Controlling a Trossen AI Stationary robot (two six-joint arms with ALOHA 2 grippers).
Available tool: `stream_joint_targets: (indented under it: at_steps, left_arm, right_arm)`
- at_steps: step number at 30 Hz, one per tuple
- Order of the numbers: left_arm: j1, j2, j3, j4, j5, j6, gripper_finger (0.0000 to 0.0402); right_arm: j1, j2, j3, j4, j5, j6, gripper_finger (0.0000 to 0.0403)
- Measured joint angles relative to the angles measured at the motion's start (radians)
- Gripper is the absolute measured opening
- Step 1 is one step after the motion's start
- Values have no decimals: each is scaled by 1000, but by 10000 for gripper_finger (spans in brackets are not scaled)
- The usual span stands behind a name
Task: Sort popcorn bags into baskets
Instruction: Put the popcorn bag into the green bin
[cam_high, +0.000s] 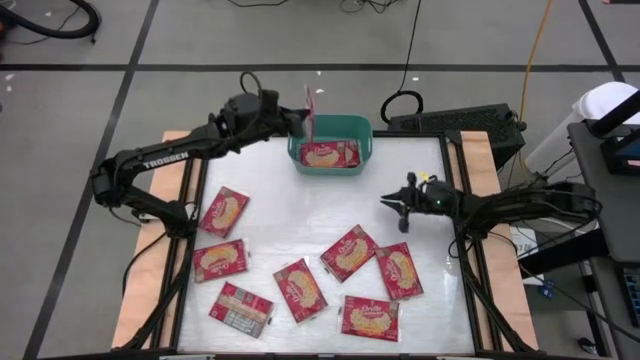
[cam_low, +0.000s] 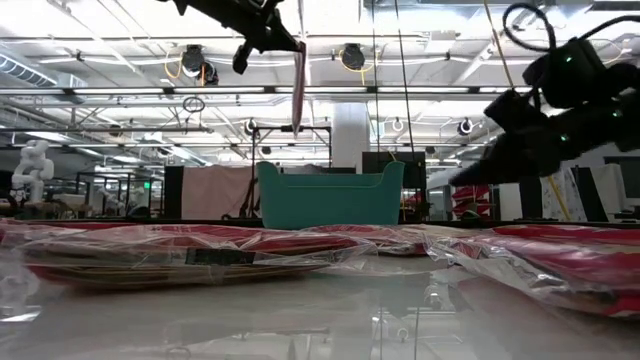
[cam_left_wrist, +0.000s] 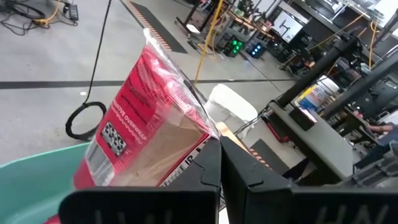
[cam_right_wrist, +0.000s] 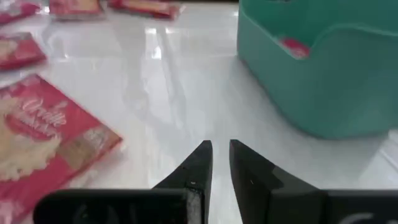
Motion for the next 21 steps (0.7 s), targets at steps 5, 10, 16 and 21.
stream_joint_targets:
  at_steps: [5, 10, 16, 21]
  left_arm:
    - [-8, 0, -1, -7, -7, -10, 0]
    - [-13, 0, -1, -11, -10, -17, 0]
    - [-14, 0, -1, -17, -10, -16, 0]
    - [-14, 0, -1, -31, -9, -16, 0]
  right_arm:
    - [21, 28, 37, -293, -23, 47, 47]
    - [21, 32, 34, -228, -29, 106, 47]
    - [22, 2, 34, -175, -30, 107, 47]
    - [21, -42, 35, -147, -30, 107, 47]
